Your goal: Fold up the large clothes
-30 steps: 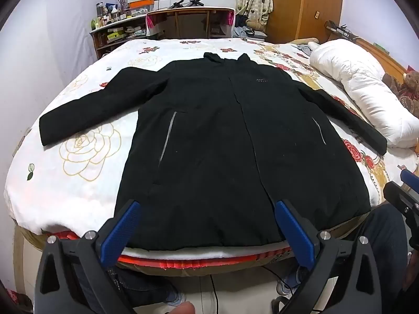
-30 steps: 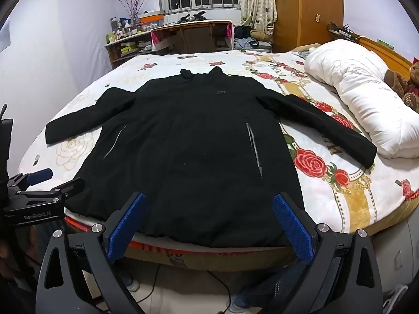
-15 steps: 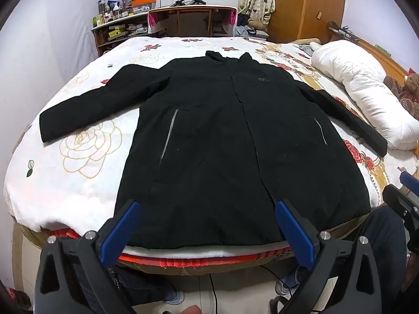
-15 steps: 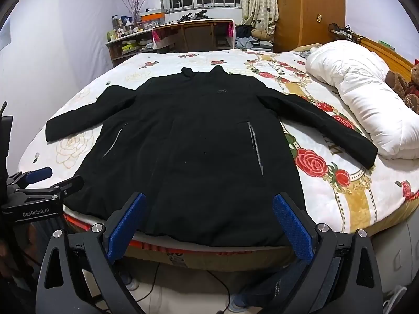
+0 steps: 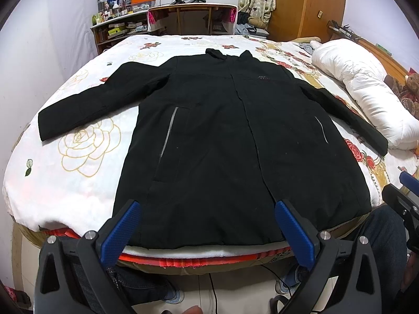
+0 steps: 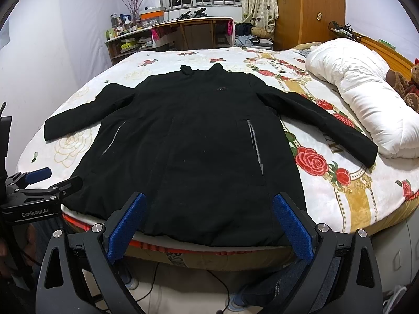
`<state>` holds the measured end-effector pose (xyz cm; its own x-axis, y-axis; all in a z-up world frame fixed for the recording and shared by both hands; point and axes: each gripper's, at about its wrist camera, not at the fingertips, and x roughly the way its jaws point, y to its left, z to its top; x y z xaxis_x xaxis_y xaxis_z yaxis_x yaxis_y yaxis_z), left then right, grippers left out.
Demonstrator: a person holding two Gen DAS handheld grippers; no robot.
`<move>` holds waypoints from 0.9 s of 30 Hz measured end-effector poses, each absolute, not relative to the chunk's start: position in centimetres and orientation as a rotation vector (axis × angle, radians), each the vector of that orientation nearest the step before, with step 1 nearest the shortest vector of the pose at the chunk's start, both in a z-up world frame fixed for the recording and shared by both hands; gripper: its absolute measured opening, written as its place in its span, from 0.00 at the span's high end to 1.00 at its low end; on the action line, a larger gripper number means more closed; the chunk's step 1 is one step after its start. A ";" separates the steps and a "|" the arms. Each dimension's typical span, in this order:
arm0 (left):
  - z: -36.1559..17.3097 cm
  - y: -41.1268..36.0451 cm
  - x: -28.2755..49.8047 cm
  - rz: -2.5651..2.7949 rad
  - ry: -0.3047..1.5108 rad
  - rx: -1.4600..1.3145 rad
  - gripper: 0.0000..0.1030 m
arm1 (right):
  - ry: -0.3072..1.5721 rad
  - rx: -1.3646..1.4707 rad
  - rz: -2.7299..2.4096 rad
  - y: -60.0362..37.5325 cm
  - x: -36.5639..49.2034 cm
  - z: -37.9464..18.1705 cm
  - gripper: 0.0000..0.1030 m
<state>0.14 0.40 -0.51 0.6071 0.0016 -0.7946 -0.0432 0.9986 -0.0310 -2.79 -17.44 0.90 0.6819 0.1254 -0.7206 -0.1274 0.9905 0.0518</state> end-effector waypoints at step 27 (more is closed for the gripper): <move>-1.2 0.5 0.4 0.022 0.932 -0.050 0.00 | 0.822 -0.007 0.147 -17.6 -2.3 -0.4 0.05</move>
